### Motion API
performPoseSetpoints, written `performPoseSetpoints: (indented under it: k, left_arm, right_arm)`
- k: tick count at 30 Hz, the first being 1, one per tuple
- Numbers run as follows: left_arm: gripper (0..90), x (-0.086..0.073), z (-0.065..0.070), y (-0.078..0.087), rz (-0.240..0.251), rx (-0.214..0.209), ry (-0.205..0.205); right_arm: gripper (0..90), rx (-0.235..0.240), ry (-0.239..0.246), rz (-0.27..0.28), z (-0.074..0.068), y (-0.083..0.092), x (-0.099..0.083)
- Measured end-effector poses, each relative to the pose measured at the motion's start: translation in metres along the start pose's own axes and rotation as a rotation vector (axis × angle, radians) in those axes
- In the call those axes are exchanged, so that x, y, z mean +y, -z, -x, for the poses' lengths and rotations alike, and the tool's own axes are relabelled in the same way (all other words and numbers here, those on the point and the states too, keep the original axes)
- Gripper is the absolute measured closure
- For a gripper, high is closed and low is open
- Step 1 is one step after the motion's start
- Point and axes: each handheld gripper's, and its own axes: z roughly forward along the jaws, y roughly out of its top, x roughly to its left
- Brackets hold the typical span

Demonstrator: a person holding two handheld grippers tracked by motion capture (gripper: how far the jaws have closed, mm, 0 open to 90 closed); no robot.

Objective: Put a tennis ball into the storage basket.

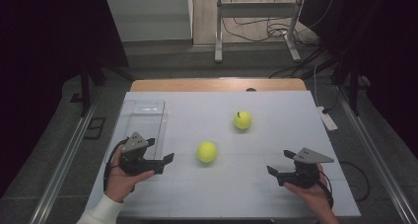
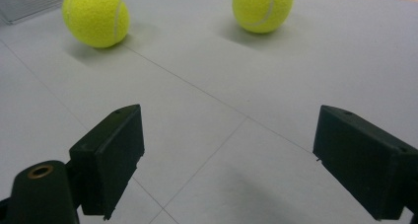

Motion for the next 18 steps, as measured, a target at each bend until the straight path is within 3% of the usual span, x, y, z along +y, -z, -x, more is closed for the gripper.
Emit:
performPoseSetpoints:
  k: [18]
  left_arm:
    - [12.2,0.014,0.002,-0.012,-0.006,-0.025,-0.012]
  right_arm:
    - [12.6,-0.001,0.009,-0.014,-0.001,-0.002,-0.001]
